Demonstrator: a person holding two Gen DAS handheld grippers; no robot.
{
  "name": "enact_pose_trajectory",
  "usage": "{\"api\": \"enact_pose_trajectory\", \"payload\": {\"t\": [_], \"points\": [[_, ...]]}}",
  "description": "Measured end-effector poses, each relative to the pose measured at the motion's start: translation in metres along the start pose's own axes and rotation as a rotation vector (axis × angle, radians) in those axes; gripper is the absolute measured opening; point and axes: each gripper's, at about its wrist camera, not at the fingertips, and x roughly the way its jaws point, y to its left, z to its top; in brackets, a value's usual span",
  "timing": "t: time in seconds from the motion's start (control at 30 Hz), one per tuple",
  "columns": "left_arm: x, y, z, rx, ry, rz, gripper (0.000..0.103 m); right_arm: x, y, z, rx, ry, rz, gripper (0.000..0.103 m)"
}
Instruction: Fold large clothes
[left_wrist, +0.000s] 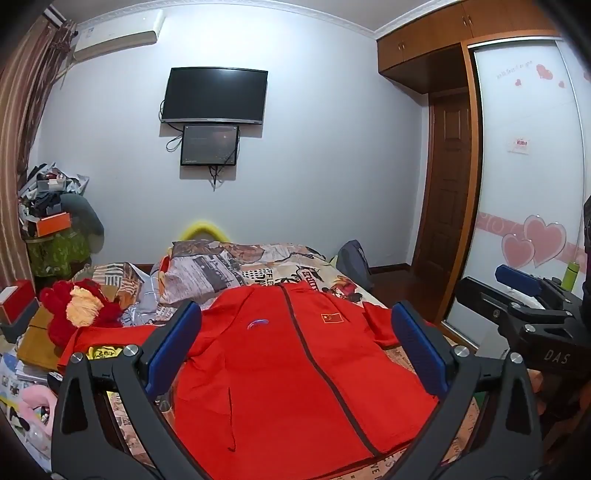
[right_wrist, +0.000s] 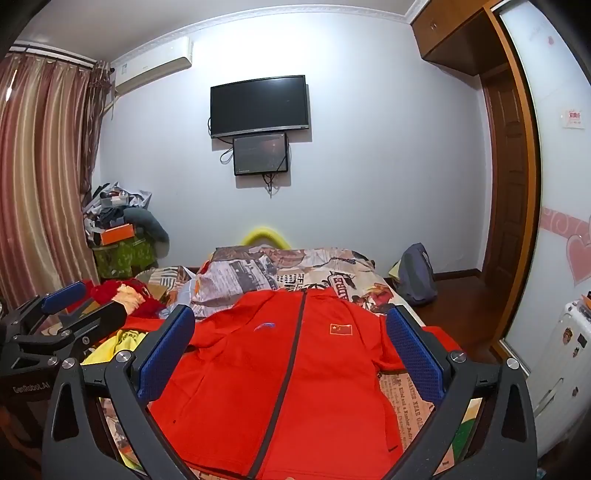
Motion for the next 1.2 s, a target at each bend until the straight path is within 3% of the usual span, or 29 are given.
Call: {"api": "enact_pose_trajectory", "payload": {"t": [1.2], "points": [[0.0079, 0.0006, -0.0019, -0.012, 0.018, 0.005, 0.103, 0.0042, -0.0038, -0.0006, 0.000, 0.022, -0.001, 0.103]]}}
